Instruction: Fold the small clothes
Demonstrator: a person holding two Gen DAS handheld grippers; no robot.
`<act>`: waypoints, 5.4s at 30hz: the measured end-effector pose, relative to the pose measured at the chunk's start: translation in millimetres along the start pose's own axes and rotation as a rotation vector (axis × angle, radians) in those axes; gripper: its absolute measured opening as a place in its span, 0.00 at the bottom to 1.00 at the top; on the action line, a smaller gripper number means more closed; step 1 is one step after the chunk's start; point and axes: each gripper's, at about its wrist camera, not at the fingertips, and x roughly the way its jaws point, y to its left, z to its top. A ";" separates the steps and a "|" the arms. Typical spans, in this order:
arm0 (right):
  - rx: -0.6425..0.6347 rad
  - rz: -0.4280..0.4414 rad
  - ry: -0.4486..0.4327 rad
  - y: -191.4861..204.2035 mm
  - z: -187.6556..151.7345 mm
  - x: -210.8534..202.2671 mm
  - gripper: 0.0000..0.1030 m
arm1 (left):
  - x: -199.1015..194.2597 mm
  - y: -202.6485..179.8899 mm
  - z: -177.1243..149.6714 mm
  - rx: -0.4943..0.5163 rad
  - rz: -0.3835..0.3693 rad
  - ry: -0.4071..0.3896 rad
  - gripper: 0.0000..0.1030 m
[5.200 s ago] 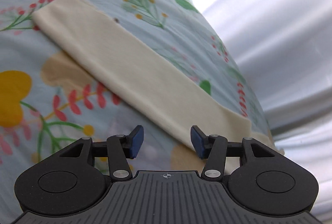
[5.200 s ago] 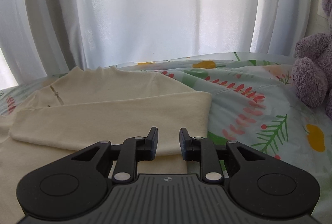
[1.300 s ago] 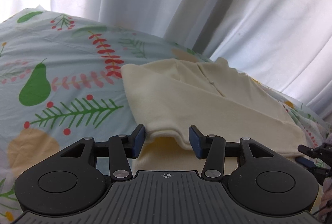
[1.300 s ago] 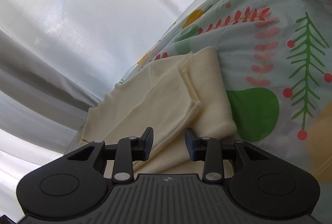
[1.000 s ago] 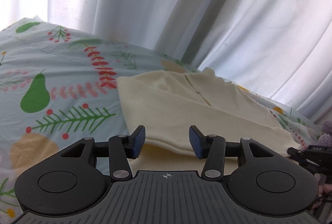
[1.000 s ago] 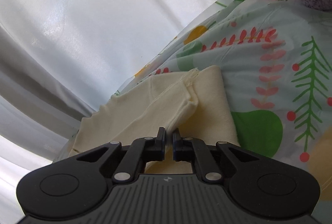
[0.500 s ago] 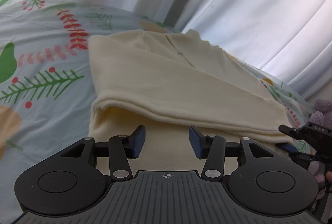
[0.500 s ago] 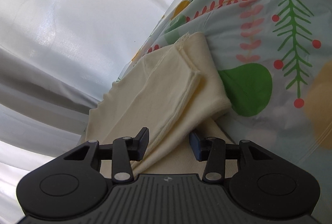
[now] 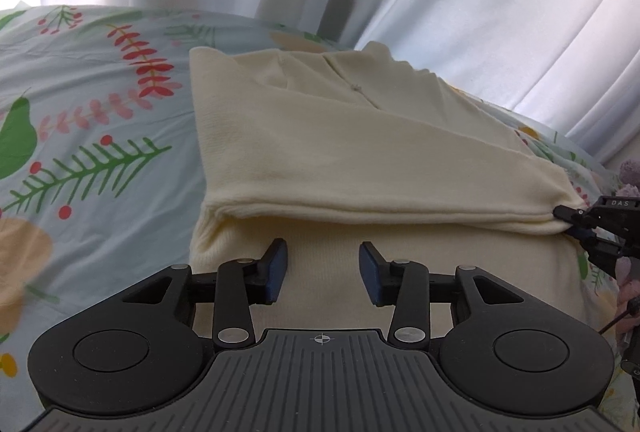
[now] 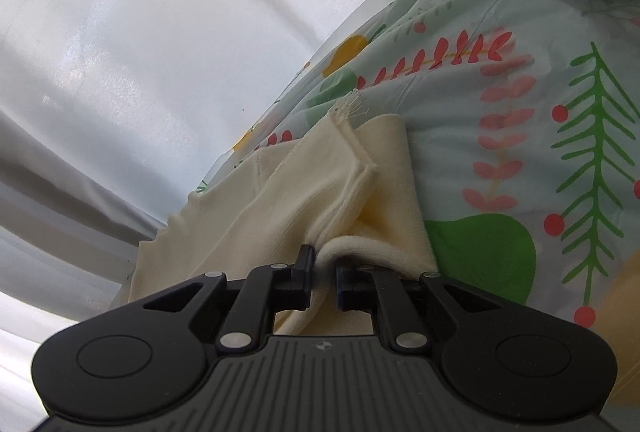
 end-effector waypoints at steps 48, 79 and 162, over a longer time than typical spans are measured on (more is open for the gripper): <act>-0.455 -0.070 0.332 -72.2 -168.8 -224.7 0.38 | -147.7 16.0 -158.4 -0.023 0.112 0.313 0.67; -0.281 0.118 0.206 -37.7 -93.9 -184.1 0.05 | -167.5 15.7 -63.4 -0.078 -0.016 -0.003 0.08; -0.889 -0.068 -0.004 101.0 20.0 -7.4 0.06 | -10.7 -20.7 80.6 0.346 0.098 -0.167 0.09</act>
